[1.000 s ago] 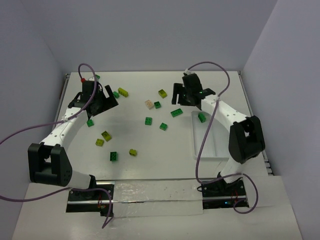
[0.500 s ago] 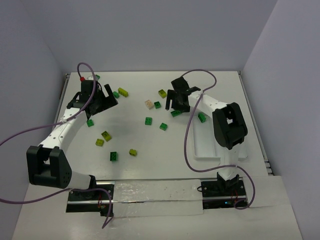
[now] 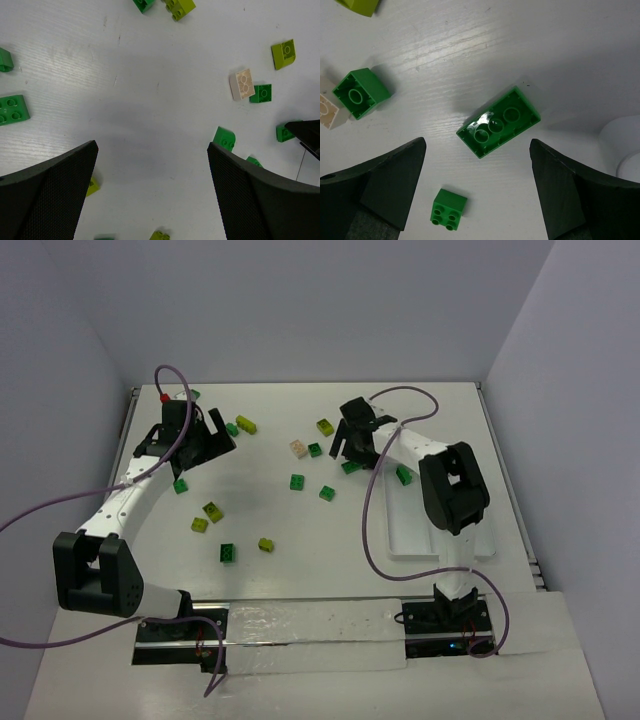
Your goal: Sort the legos into containers by color
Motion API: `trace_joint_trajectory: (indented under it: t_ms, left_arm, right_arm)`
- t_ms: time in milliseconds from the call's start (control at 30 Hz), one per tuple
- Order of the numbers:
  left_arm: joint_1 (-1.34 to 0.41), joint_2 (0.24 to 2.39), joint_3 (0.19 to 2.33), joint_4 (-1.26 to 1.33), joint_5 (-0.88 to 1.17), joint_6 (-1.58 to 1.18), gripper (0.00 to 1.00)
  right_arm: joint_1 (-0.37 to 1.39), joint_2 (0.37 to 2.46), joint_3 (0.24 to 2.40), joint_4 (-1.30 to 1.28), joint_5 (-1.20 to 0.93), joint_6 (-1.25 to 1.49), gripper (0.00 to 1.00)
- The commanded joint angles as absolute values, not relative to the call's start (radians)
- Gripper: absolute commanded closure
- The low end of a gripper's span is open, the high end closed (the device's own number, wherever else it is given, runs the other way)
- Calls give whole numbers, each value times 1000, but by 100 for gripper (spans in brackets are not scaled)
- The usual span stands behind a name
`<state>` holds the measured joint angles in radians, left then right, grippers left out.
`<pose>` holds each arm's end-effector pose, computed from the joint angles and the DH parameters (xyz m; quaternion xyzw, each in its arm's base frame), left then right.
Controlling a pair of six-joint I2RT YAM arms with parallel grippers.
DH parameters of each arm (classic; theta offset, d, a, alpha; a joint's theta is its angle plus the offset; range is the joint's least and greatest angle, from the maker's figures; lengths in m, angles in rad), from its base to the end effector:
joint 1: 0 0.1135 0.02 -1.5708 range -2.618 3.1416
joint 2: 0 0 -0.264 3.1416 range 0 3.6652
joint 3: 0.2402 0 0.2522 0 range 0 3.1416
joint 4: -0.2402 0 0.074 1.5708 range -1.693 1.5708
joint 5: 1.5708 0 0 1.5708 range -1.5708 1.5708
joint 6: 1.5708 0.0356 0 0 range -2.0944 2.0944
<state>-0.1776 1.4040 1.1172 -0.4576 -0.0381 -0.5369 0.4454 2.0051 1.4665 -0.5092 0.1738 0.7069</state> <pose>0.3041 -0.0532 0.2878 -0.1711 0.8996 -0.1241 0.3822 0.3876 0.1782 0.1844 0.1477 0.9512 0.0700 0.2617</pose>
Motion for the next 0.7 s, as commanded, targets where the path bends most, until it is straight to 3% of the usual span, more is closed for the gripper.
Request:
trace_joint_trajectory:
  t_ms: [0, 400, 567, 667]
  left_arm:
    - [-176, 1359, 1130, -422, -12, -516, 1]
    - [-177, 1329, 1140, -439, -8, -476, 1]
    - [-177, 1330, 1163, -458, -29, -449, 1]
    - [-176, 1340, 1172, -469, -45, -438, 1]
  right_arm:
    - [453, 2034, 1502, -513, 201, 737, 8]
    - [455, 2154, 1660, -548, 213, 676, 8]
    - [467, 2209, 1714, -582, 244, 644, 17]
    - [479, 2206, 1701, -584, 277, 634, 29]
